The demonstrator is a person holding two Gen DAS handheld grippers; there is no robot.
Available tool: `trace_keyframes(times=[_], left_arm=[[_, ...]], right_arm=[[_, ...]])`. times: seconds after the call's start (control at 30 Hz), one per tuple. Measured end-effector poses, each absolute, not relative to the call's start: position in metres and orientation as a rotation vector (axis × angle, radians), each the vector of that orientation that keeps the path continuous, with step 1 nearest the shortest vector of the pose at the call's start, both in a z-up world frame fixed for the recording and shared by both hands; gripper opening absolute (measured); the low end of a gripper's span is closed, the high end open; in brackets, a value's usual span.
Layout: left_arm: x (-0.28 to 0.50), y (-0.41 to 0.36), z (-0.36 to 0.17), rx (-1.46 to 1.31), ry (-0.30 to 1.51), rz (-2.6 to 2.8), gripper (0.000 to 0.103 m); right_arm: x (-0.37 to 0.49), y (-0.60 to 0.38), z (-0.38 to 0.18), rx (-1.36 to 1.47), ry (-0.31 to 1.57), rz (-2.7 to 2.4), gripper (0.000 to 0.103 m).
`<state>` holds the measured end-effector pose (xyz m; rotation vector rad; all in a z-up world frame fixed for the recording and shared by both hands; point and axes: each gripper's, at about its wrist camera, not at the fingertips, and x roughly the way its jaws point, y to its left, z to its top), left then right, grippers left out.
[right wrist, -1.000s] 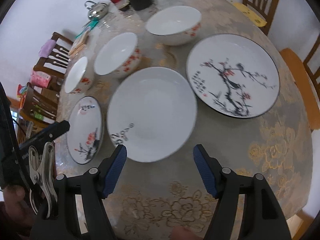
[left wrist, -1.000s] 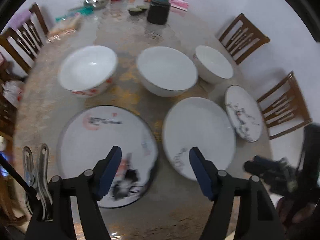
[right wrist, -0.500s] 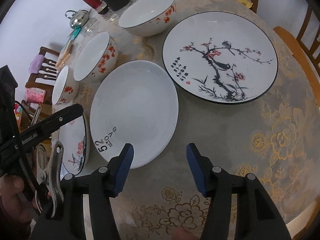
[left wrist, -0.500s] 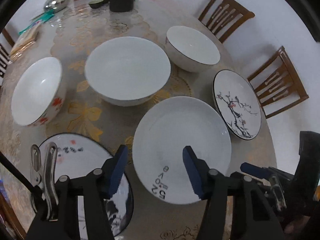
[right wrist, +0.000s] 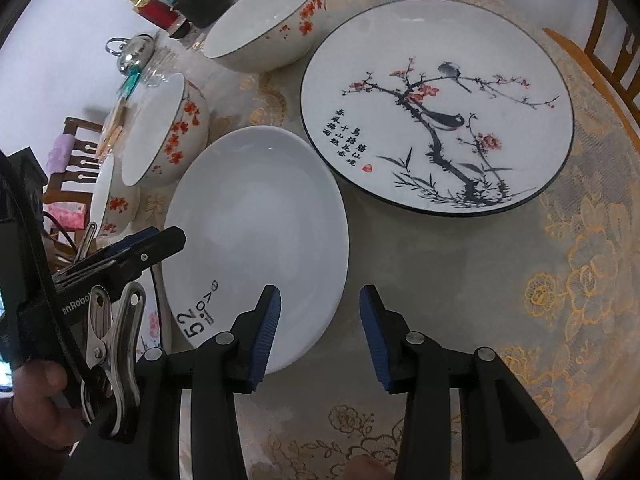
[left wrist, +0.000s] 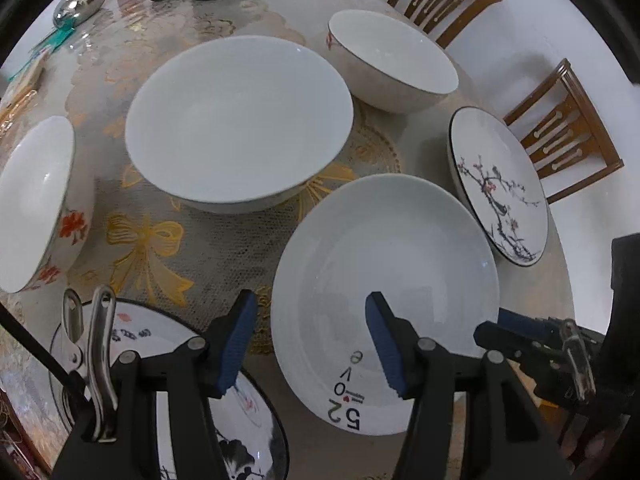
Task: Organize plates and bowls
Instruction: 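Reach the right gripper to the plain white plate rim and close, then lift the plain white plate with the right gripper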
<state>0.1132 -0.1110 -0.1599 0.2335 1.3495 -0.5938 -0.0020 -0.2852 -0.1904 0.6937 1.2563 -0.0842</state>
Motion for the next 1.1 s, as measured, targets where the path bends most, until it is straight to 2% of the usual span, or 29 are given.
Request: trace_keyframes(times=[0.1, 0.17, 0.37, 0.5, 0.83, 0.9, 0.93, 1.03, 1.1], left_arm=[[0.116, -0.11, -0.169, 0.237, 1.374, -0.583, 0.059], [0.118, -0.107, -0.175, 0.224, 1.398, -0.572, 0.05], [0.116, -0.111, -0.187, 0.229, 1.419, -0.57, 0.049], [0.117, -0.112, -0.191, 0.224, 1.419, -0.549, 0.041], [0.126, -0.103, -0.197, 0.153, 1.444, -0.523, 0.037], [0.125, -0.103, -0.197, 0.161, 1.44, -0.525, 0.036], [0.125, -0.104, -0.197, 0.166, 1.437, -0.525, 0.036], [0.121, -0.098, -0.191, 0.168, 1.436, -0.546, 0.023], [0.118, -0.103, -0.189, 0.183, 1.425, -0.538, 0.023]], right_arm=[[0.004, -0.284, -0.194, 0.7, 1.261, -0.091, 0.043], [0.008, -0.281, -0.195, 0.69, 1.26, -0.094, 0.043], [0.015, -0.279, -0.197, 0.686, 1.265, -0.094, 0.043], [0.017, -0.277, -0.2, 0.688, 1.27, -0.094, 0.043], [0.021, -0.271, -0.206, 0.658, 1.278, -0.092, 0.042], [0.023, -0.27, -0.206, 0.65, 1.28, -0.105, 0.036], [0.023, -0.271, -0.207, 0.645, 1.284, -0.116, 0.029], [0.023, -0.278, -0.209, 0.667, 1.289, -0.143, 0.018], [0.024, -0.279, -0.209, 0.667, 1.291, -0.146, 0.018]])
